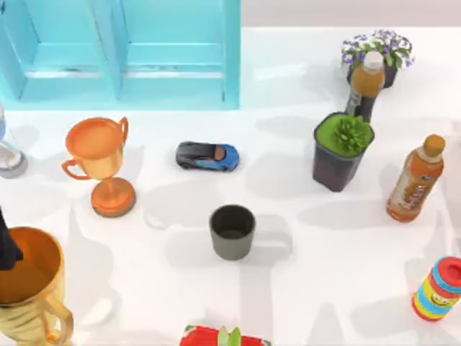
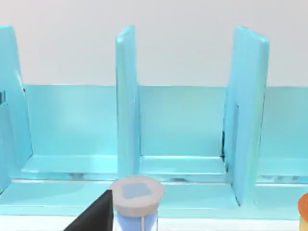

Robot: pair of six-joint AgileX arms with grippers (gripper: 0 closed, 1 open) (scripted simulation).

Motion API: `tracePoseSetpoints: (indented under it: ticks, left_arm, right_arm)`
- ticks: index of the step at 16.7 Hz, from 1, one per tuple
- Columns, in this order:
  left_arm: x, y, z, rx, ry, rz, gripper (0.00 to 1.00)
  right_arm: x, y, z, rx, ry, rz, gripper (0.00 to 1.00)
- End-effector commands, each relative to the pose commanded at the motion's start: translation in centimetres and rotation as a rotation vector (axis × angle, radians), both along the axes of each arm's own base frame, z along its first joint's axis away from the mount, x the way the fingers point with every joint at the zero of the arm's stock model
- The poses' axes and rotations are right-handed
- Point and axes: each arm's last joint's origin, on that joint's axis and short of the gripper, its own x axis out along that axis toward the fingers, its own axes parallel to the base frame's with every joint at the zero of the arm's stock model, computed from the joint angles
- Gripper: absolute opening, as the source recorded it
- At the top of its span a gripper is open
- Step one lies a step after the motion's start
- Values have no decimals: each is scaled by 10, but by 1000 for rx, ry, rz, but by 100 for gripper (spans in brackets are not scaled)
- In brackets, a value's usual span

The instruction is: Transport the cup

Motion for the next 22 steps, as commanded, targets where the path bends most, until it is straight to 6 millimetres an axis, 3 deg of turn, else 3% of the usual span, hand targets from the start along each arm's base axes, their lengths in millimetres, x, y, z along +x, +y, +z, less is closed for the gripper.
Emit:
tracePoseSetpoints:
  ticks: [1, 5, 11, 17, 22]
  left_arm:
    - [-3, 1, 14, -1, -54, 6, 100]
    - [-3, -1, 25, -21, -13, -12, 100]
    - [15, -16, 84, -122, 252, -117, 100]
    - [78, -62, 146, -205, 682, -211, 100]
    - [146, -138, 159, -193, 1062, -207, 100]
  right_arm:
    - [0, 0, 0, 0, 0, 0, 100]
    - [0, 0, 0, 0, 0, 0, 100]
    - [0, 0, 0, 0, 0, 0, 100]
    - [0, 0, 0, 0, 0, 0, 100]
    - [0, 0, 0, 0, 0, 0, 100]
